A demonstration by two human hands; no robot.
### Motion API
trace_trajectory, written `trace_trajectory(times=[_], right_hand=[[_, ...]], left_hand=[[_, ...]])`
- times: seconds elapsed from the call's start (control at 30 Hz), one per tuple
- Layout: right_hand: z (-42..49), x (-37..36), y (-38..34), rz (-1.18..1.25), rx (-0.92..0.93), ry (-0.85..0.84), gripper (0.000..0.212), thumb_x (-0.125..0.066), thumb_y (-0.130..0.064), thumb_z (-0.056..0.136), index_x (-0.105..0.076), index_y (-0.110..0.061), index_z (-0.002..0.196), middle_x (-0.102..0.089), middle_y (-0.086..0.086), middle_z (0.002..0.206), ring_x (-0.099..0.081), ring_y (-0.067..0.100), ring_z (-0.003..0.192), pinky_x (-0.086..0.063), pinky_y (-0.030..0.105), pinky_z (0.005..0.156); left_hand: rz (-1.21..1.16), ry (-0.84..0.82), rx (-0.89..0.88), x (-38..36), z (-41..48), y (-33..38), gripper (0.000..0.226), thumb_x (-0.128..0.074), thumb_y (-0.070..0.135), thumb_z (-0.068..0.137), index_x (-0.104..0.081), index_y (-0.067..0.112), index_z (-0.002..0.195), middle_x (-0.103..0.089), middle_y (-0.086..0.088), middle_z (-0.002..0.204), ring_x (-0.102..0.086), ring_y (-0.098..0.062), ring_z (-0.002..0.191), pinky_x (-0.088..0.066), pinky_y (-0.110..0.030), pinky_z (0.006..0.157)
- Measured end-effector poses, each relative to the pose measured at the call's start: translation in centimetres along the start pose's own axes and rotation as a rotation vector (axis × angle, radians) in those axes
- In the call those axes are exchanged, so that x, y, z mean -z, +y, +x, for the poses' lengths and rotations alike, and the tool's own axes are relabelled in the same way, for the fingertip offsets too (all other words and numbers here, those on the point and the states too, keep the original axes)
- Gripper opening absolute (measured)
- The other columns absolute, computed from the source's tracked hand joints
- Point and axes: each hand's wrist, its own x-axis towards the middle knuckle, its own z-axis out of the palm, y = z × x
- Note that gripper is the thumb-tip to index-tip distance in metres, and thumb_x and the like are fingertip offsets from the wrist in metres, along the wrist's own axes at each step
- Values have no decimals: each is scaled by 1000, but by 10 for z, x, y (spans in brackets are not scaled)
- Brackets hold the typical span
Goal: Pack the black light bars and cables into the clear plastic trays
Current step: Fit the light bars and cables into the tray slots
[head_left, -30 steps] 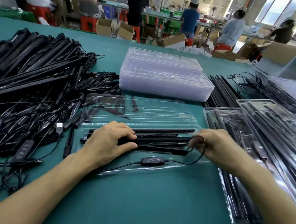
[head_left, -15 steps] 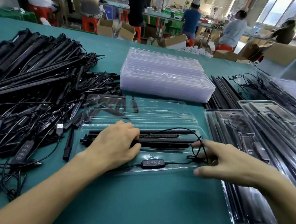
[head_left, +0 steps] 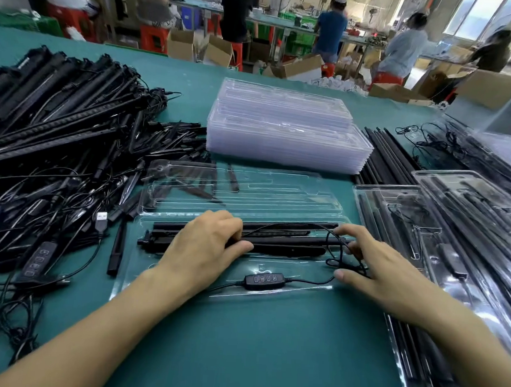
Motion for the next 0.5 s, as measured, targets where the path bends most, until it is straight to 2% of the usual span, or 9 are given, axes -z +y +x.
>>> trace_trajectory(times=[0.07,0.13,0.2,0.23,0.33,0.4,0.5], right_hand=[[2,-1,2,53,4,2,55,-67,-35,89,-26,-47,124,-54,-17,104,-56,11,101,-41,29,91],[5,0,3,121,30,-19,59,-68,-19,89,-30,-48,121,-61,-16,85,-62,7,80,-45,16,77],[9,2,5,149,26,-24,63,-69,-12,88,-35,-48,126,-64,-16,80,-61,6,72,-43,10,68],[10,3,6,133,22,7,66,-69,-11,87,-35,-48,129,-65,-14,78,-61,5,72,-43,10,67],[13,5,7,14,43,127,64,-64,-7,87,-38,-43,133,-61,-6,69,-56,6,70,-45,18,67],[14,4,5,-54,69,121,61,-64,-10,86,-40,-44,131,-59,-9,70,-54,4,70,-48,27,69],[14,3,5,-53,67,79,60,-69,-14,83,-43,-49,125,-57,-9,73,-53,4,71,-46,26,67]], left_hand=[[-43,4,17,2,2,2,23,-66,44,90,-59,23,86,-57,12,87,-52,-13,87,-47,-35,82],[-9,-22,1,5,5,6,19,-64,45,92,-59,29,101,-59,12,94,-56,-14,93,-49,-37,85],[80,-60,-15,5,5,11,20,-57,46,95,-55,34,111,-59,10,100,-57,-19,97,-50,-39,85],[131,-67,-22,5,5,13,18,-54,46,97,-55,34,110,-58,8,99,-58,-21,95,-50,-39,84],[198,-73,-32,6,3,15,19,-51,45,99,-52,26,97,-56,5,91,-57,-24,88,-52,-38,77],[205,-98,-58,8,1,13,25,-46,47,100,-45,25,89,-54,5,88,-56,-24,87,-51,-37,77],[196,-195,-86,13,-2,9,44,-29,66,92,-48,27,93,-56,8,95,-53,-18,94,-48,-38,84]])
